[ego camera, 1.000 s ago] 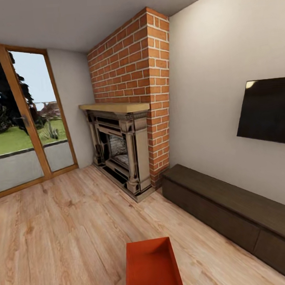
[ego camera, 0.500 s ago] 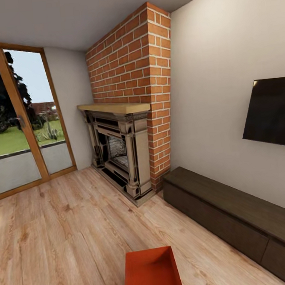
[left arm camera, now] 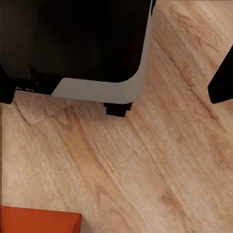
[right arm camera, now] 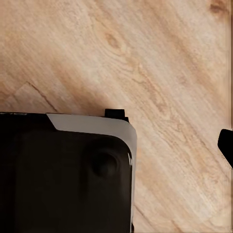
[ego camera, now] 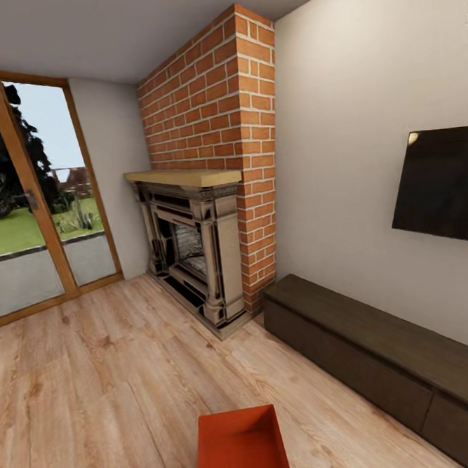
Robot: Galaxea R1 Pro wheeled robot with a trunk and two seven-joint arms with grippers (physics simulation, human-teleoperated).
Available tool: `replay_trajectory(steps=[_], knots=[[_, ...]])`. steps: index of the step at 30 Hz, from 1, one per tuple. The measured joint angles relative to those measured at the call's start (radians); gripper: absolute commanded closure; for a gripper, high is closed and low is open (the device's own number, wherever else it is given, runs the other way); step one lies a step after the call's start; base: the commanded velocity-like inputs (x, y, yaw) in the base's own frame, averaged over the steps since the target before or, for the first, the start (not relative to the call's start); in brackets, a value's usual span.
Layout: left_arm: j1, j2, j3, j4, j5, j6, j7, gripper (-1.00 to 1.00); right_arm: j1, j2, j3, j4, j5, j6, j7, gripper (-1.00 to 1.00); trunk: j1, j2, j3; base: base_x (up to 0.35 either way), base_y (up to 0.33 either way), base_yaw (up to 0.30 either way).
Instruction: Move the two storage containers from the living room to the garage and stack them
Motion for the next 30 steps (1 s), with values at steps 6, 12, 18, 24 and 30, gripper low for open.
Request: replay_trajectory(steps=[6, 12, 18, 24, 30], knots=[[0.0, 0.0, 0.0, 0.0, 0.0, 0.0, 0.0, -1.0, 0.0, 0.001, 0.0, 0.0, 0.0, -0.001, 0.0, -1.0, 0.0, 0.0, 0.0, 0.0, -0.045, 0.052], [0.0, 0.0, 0.0, 0.0, 0.0, 0.0, 0.0, -1.0, 0.0, 0.0, 0.001, 0.0, 0.0, 0.001, 0.0, -1.0, 0.0, 0.0, 0.0, 0.0, -0.004, 0.198], [0.0, 0.0, 0.0, 0.0, 0.0, 0.0, 0.0, -1.0, 0.0, 0.0, 0.002, 0.0, 0.0, 0.002, 0.0, -1.0, 0.0, 0.0, 0.0, 0.0, -0.001, 0.042], [0.0, 0.0, 0.0, 0.0, 0.0, 0.0, 0.0, -1.0, 0.0, 0.0, 0.001, 0.0, 0.0, 0.0, 0.0, -1.0, 0.0, 0.0, 0.0, 0.0, 0.0, 0.002], [0.0, 0.0, 0.0, 0.0, -0.001, 0.0, 0.0, -1.0, 0.0, 0.0, 0.001, 0.0, 0.0, 0.001, 0.0, -1.0, 0.0, 0.0, 0.0, 0.0, 0.0, 0.0]])
